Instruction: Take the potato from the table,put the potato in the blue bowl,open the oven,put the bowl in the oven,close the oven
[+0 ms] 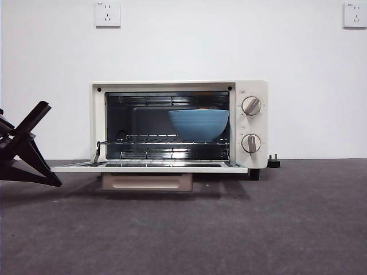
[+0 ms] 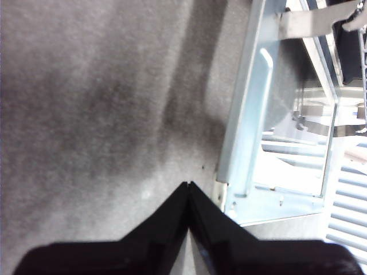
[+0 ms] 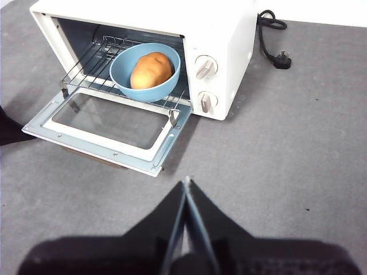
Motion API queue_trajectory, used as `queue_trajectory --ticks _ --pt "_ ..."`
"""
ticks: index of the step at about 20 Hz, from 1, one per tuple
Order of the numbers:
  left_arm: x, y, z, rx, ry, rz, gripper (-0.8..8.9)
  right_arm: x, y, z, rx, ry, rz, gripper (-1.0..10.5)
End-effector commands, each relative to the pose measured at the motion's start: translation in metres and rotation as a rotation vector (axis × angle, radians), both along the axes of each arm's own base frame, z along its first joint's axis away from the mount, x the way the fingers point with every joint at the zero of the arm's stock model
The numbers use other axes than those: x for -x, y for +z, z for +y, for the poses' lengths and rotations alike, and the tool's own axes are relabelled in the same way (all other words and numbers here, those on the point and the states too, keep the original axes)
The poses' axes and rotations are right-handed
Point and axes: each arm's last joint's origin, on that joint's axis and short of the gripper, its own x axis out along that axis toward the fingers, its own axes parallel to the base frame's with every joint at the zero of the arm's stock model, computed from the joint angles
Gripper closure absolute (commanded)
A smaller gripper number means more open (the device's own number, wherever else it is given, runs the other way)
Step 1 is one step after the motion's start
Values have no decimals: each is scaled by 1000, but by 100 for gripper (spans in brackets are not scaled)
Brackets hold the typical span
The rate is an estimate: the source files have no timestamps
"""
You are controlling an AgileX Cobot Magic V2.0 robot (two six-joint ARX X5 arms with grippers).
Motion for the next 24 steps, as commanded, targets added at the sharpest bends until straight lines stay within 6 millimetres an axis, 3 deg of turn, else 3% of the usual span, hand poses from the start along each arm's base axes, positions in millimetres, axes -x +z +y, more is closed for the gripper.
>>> queue_trajectory --ticks 1,13,24 --pt "-1 0 -4 42 -26 -7 822 0 0 0 -16 -7 -2 954" --pt "-30 42 -5 152 -44 -121 821 -1 0 0 -36 -18 6 954" --pt "-70 117 -2 91 54 -334 821 -1 0 0 -37 -20 6 954"
